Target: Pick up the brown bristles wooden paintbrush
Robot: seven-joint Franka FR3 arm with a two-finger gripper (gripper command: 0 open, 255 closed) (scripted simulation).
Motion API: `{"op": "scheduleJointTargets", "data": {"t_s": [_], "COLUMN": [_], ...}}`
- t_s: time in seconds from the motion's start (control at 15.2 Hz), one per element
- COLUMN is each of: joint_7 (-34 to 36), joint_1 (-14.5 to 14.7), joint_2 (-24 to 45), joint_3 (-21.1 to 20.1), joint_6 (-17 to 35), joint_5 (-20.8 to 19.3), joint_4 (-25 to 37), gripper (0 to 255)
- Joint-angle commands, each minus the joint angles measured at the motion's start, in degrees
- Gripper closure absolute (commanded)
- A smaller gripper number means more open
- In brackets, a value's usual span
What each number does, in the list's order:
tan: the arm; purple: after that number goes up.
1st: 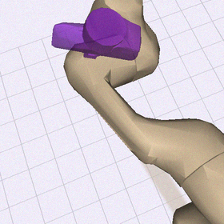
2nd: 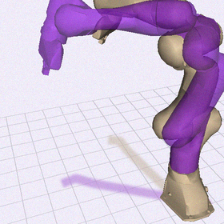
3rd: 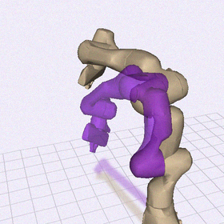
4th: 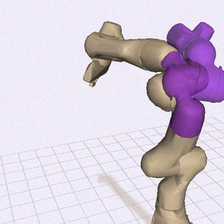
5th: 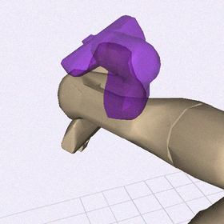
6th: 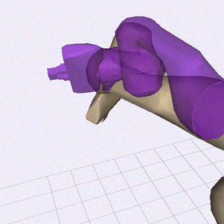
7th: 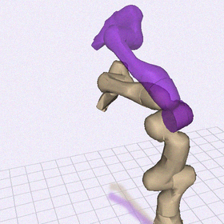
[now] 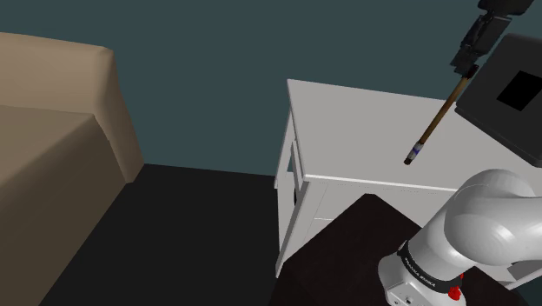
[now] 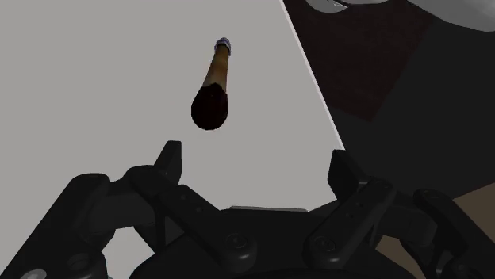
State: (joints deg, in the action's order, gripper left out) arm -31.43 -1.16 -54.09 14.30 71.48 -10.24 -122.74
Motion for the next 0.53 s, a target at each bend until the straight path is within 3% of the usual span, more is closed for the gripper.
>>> {"op": "scheduleJointTargets", "data": {"t_s": [0.0, 0.13, 0.46], "joint_7": [-3.04, -5.88, -5.53], "joint_1": [0.04, 0.24, -0.25], "joint_2": [-0.65, -0.75, -3.38], "joint_3": [1.56, 3.2, 3.66], "joint_6": [-2.02, -3.36, -0.51], "joint_5": [-2.2, -4.22, -4.84], "joint_4": [2.24, 4.42, -1.05], "gripper": [0, 0, 0]}}
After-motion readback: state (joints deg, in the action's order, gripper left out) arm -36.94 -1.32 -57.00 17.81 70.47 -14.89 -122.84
